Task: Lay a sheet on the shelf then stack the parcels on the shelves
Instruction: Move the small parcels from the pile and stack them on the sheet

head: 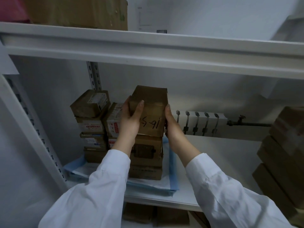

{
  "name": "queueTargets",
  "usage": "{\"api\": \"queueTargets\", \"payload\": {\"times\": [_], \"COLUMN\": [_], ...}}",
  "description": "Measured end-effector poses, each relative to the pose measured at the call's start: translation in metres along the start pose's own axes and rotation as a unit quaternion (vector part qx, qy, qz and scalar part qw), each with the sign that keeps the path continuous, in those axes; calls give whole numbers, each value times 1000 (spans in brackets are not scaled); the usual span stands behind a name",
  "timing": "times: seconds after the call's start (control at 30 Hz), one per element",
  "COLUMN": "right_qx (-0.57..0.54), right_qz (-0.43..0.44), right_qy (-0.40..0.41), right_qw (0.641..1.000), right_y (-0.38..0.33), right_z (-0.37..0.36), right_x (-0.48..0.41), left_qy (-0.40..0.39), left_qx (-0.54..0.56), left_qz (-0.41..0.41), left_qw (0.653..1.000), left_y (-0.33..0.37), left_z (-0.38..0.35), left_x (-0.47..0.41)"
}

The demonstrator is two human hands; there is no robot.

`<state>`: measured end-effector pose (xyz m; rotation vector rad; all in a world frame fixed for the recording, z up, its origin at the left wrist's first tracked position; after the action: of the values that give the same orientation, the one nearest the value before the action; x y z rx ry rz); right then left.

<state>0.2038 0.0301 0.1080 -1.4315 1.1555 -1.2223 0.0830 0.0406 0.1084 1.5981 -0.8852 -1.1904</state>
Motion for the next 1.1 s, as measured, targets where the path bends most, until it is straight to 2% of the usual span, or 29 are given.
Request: {"api": "queueTargets", "payload": {"times": [0.17, 0.4, 0.57, 0.67, 0.83, 1.1], "right_qx": [-6, 22, 23, 4, -14, -28], "right_qz": [-17, 30, 56, 35, 76, 95], "right_qy": [27, 93, 129, 144, 130, 111], "right_qw": [999, 995, 990, 989, 988, 989], "right_y": [-2, -7, -12, -14, 2, 5], "right_z": [-5, -8, -6, -8, 5, 65], "right_x": [-4, 0, 9, 16, 35, 67], "left_qy": [8, 68, 129, 150, 152, 102], "left_qx": [-30, -16, -88, -76, -75, -35], "left_qz": [-13, -22, -103, -148, -229, -241], "left_qw": [999, 997, 982, 975, 959, 964], "left_y": [3, 9, 12, 14, 22, 27], "left_z": [1, 5, 7, 4, -13, -67], "left_x": [5, 4, 12, 20, 38, 82]}}
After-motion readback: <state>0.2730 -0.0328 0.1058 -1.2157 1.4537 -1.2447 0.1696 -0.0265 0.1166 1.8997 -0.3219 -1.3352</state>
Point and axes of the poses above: each hand's wrist, its own x-axis away from the middle knuckle, its own z-axis out of the back of the hand, y = z × x, the point moved 1 cm from there along -x, towards the middle knuckle, and after that the axes turned 4 degrees about -z, right-handed, at the moved point
